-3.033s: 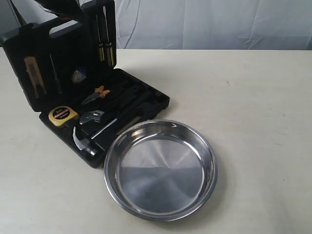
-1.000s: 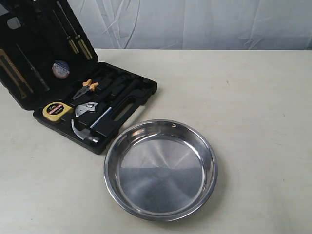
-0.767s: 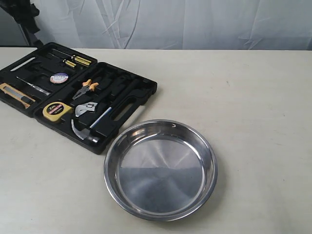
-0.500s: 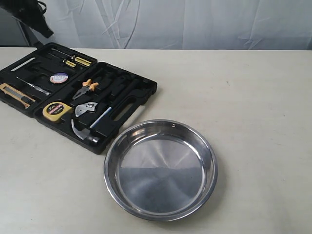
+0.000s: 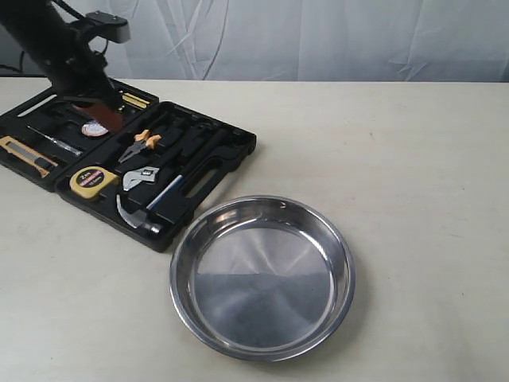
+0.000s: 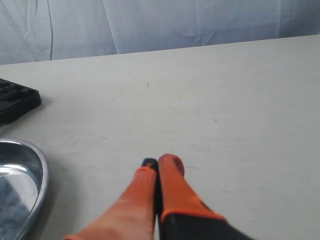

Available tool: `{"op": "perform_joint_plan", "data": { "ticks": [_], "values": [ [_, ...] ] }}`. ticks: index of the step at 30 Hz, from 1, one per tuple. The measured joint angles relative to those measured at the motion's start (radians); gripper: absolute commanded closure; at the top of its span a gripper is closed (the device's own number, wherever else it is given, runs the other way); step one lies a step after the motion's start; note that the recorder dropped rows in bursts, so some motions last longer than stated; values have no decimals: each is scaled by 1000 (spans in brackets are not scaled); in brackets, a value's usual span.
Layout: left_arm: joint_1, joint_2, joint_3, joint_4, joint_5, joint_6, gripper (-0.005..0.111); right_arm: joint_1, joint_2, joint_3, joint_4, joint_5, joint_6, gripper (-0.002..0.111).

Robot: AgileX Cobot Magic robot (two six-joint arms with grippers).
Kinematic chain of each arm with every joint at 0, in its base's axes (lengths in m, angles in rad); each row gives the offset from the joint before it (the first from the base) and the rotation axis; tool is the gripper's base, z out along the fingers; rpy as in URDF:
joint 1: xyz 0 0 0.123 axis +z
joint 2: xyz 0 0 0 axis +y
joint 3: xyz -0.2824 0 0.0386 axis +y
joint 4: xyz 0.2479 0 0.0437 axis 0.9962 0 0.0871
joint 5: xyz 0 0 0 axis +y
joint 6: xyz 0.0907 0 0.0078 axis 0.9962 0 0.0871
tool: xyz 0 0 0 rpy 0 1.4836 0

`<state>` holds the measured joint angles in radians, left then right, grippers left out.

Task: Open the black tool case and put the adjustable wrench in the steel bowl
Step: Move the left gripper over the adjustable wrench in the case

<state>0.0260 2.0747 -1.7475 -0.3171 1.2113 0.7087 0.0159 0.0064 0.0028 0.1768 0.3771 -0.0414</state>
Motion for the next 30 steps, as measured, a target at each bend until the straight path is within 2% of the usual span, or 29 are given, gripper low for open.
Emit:
{"op": "perform_joint_plan", "data": {
  "ticks": [7, 10, 15, 17, 19, 22, 26, 28, 30],
  "values": [
    [-137, 25, 7, -12, -32, 67, 106, 0, 0, 0, 0, 0, 0, 108],
    [-171, 25, 9, -27, -242, 62, 106, 0, 0, 0, 0, 0, 0, 108],
    [-176, 26, 9, 30, -677, -71, 106, 0, 0, 0, 0, 0, 0, 108],
    [-170, 26, 9, 102, -776, -123, 106, 0, 0, 0, 0, 0, 0, 108],
    [-159, 26, 9, 220, -809, -193, 106, 0, 0, 0, 0, 0, 0, 108],
    [-132, 26, 9, 425, -763, -352, 106, 0, 0, 0, 0, 0, 0, 108],
    [-75, 44, 9, 631, -541, -578, 106, 0, 0, 0, 0, 0, 0, 108],
    [-45, 58, 9, 643, -388, -639, 106, 0, 0, 0, 0, 0, 0, 108],
    [-15, 75, 9, 591, -247, -663, 106, 0, 0, 0, 0, 0, 0, 108]
  ]
}}
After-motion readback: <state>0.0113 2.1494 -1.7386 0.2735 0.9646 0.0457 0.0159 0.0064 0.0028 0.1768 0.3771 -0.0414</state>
